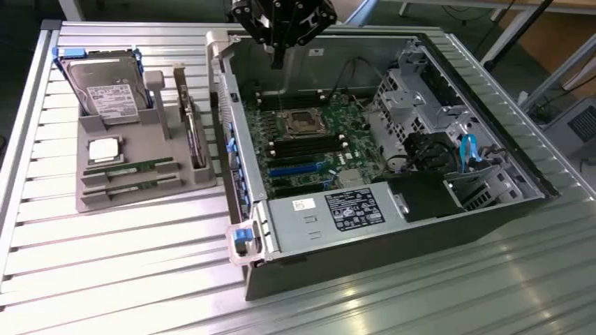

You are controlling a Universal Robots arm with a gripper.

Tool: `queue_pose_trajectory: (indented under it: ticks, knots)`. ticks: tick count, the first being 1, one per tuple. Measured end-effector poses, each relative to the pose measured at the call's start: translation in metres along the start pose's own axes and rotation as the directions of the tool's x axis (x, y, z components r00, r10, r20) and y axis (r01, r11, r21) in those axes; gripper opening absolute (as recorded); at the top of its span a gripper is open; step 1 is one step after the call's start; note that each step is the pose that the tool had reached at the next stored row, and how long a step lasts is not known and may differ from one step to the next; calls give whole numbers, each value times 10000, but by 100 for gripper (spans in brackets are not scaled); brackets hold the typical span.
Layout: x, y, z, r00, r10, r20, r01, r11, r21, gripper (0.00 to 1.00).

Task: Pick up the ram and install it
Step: 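Reach for the ram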

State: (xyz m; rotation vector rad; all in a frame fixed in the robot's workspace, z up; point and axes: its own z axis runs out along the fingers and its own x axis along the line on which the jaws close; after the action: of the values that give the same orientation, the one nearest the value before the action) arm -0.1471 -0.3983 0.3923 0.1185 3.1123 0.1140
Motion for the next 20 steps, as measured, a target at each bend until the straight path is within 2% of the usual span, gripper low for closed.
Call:
queue_pose_trajectory:
  ticks: [15,20]
  knots:
    - [224,-17,-6,10000,1,0,-1,10000,0,10]
    - [427,-32,-12,10000,1,0,-1,10000,0,10]
